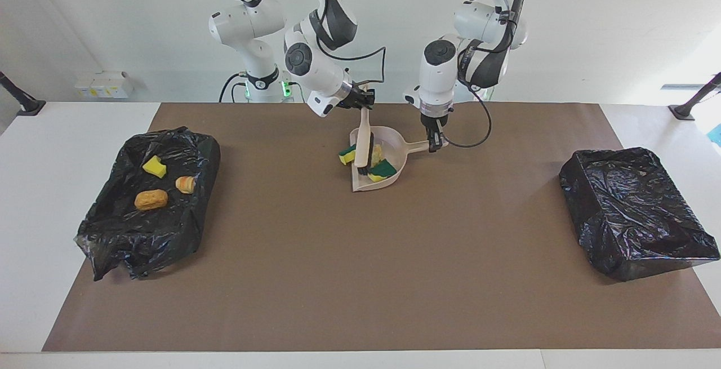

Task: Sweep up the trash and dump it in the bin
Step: 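Brush the last sponge pieces deeper into the dustpan with the right gripper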

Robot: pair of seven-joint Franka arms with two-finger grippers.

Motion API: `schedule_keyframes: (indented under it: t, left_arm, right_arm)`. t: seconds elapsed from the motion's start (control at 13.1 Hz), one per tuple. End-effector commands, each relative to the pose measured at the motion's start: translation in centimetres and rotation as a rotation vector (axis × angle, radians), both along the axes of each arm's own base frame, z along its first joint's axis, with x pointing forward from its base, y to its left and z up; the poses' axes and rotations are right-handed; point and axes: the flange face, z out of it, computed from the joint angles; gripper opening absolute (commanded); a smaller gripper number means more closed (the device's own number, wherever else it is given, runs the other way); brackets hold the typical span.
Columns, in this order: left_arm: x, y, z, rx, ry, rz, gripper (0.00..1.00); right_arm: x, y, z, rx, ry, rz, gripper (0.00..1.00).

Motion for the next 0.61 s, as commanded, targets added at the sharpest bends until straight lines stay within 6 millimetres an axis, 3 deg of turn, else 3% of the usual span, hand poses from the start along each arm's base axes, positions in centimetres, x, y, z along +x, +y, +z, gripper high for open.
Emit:
schedule_keyframes:
  t: [0.0,0.15,0.23,0.38,0.53]
  left_arm:
    - [0.4,1.0,-0.3,0.003,-0.012,0.004,0.0]
    - [1.9,2.7,0.9,0.016,0.003,0.011,0.0]
    - [2.3,2.7,1.8,0.032,0.02,0.011,0.0]
    - [2.2,2.3,2.8,0.11,0.047,0.002,0.0]
    - [0.8,1.3,3.0,0.184,0.036,0.06,0.0]
  right_arm:
    - [-0.8,-2.8,0.8,-0.189,-0.045,0.131,0.0]
    - [-2.6,-6.9,-1.7,-0.243,-0.053,0.247,0.0]
    - [-3.0,-8.5,-3.6,-0.24,-0.035,0.283,0.0]
    - [-3.5,-8.6,-5.4,-0.256,-0.036,0.291,0.0]
    - [-3.7,-6.9,-7.5,-0.201,0.004,0.262,0.0]
